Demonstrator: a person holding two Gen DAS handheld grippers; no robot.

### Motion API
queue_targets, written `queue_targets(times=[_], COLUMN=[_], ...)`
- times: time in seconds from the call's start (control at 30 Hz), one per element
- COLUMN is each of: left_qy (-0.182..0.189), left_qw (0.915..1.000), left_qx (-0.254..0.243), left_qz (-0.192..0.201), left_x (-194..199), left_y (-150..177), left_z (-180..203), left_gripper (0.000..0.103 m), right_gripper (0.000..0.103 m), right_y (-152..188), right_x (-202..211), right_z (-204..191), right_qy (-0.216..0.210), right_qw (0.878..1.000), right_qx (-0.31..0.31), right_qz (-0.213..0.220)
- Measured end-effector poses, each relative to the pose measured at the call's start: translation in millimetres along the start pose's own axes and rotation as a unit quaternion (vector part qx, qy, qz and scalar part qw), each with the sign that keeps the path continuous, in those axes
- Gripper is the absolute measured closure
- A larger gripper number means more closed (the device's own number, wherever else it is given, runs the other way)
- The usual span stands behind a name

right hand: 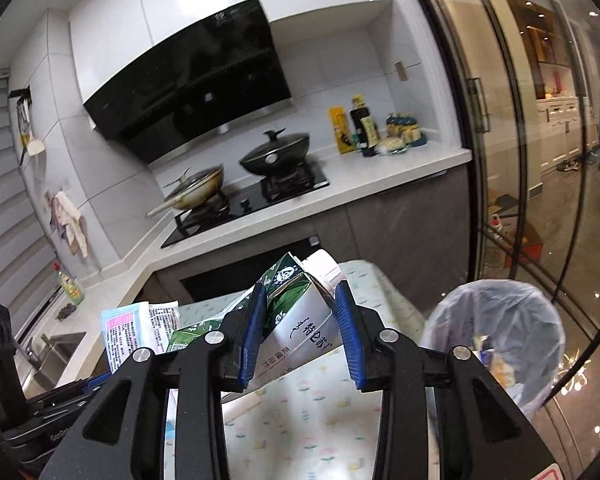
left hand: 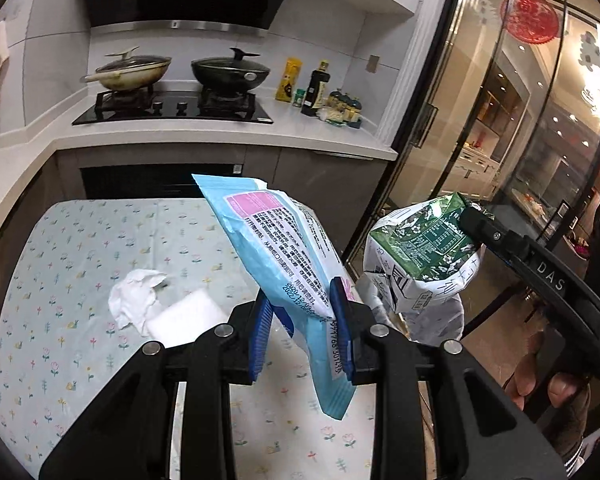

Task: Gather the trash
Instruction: 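Carry the carton with the right tool while the left tool carries the wipes pack toward the bin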

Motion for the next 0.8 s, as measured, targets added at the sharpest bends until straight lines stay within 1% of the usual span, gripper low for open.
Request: queue_targets(times=[0.17,0.4,0.8], left_qy=[0.024,0.047,0.069], left_qw=[0.9992,0.9964,0.99], left_qx=[-0.032,-0.066,-0.107], left_qz=[-0.008,-0.025,-0.061], left_x=[-16,-42,-97], left_y=[2,16,41], left_z=[54,118,183], left_gripper=[0.075,0.075,0.075], right_gripper=[0.071,0.071,0.071], right_y=[-12,-10,-3], right_x=[24,29,30], right_z=[52,107,205], right_qy=[0.031,0.066,0.116], right_qw=[0.999,0.998,0.991], right_qx=[-0.019,-0.02,-0.062], right_qz=[0.014,0.004,0.001])
Point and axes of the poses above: each gripper's, at about its wrist camera, not at the fingertips, and x roughly against the way its jaws point, z to its right, y to its underside, the point moved 10 cm from there along -x, roughly the way its jaws point, and after that the axes turned 8 degrees about z, right-handed, at the moved point
